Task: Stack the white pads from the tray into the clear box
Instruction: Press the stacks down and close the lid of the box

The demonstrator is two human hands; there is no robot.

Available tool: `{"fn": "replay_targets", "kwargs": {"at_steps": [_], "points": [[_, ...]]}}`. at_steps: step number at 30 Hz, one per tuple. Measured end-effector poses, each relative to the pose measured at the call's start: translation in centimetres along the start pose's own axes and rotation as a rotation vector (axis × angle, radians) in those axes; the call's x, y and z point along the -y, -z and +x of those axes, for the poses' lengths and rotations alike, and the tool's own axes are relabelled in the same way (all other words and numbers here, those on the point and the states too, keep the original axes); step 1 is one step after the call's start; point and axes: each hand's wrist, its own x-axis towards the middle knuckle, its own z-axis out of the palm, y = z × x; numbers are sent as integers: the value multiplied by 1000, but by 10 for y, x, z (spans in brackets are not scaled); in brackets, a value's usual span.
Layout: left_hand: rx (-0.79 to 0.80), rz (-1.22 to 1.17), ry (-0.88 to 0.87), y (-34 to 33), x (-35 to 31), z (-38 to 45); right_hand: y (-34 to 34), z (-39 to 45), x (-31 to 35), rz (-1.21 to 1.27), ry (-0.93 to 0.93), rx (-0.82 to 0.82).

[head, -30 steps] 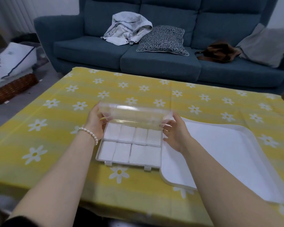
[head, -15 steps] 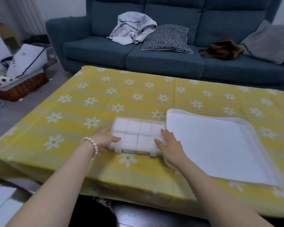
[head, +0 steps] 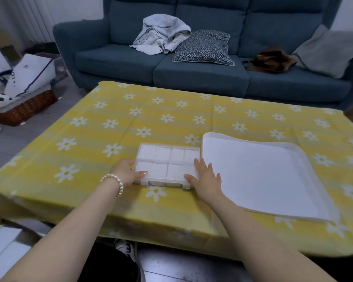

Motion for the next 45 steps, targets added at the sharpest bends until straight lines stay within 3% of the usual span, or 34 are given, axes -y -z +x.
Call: {"fn": "replay_targets", "kwargs": {"at_steps": [4, 7, 13, 16, 20, 24, 29, 34, 45], "points": [[-50, 23, 70, -4, 11, 5, -4, -6, 6, 43, -126, -49], [-87, -91, 110, -8, 14, 3, -5, -11, 16, 40, -162, -71], [-131, -251, 171, -3, 22, -5, 0, -13, 25, 343, -146, -41], [-172, -322, 138, 10, 4, -16, 14, -14, 34, 581, -48, -135], [-219, -379, -1, 14, -53, -13, 56, -1, 27, 724, -40, -293], [-119, -219, -172, -37, -123, -10, 111, 3, -25, 860, -165, -464], [-29, -139, -192, -118, -158, -10, 137, -5, -98, 933, -352, -561], [-9, 26, -140, -144, -159, 4, 134, 7, -124, 813, -365, -545], [-67, 269, -111, -154, -149, 19, 112, 31, -140, 795, -321, -402]]}}
